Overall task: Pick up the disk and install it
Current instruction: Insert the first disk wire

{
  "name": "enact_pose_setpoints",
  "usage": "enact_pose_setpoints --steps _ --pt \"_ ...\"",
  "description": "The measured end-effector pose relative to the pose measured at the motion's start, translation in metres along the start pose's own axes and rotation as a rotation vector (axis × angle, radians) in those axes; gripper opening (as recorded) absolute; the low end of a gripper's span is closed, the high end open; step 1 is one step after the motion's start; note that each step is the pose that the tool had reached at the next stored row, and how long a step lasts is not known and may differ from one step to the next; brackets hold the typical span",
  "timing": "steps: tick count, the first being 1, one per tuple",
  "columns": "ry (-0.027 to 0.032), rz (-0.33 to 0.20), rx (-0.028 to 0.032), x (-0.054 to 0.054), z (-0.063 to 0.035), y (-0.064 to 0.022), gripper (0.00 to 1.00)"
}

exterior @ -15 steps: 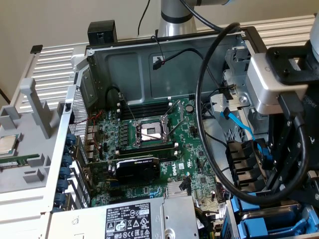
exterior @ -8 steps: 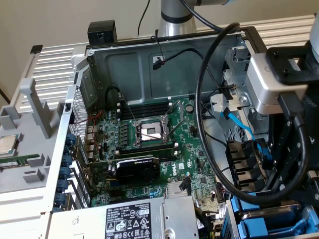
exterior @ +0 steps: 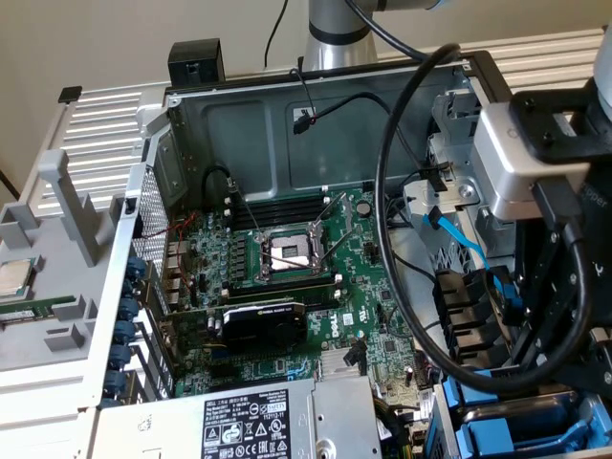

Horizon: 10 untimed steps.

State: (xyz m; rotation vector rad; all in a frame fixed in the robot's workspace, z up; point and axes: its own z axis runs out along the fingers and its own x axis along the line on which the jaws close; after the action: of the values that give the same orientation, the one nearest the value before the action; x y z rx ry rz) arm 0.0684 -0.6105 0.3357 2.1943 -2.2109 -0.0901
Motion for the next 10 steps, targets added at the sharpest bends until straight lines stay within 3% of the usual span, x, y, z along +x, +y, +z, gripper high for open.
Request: enact_pose_setpoints --steps 4,10 --pt "-0.0002 0.0 0.0041 0.0 0.0004 0.0023 0.17" --pt "0.0001 0.001 0.0056 0.0 0.0008 0.0026 0.17"
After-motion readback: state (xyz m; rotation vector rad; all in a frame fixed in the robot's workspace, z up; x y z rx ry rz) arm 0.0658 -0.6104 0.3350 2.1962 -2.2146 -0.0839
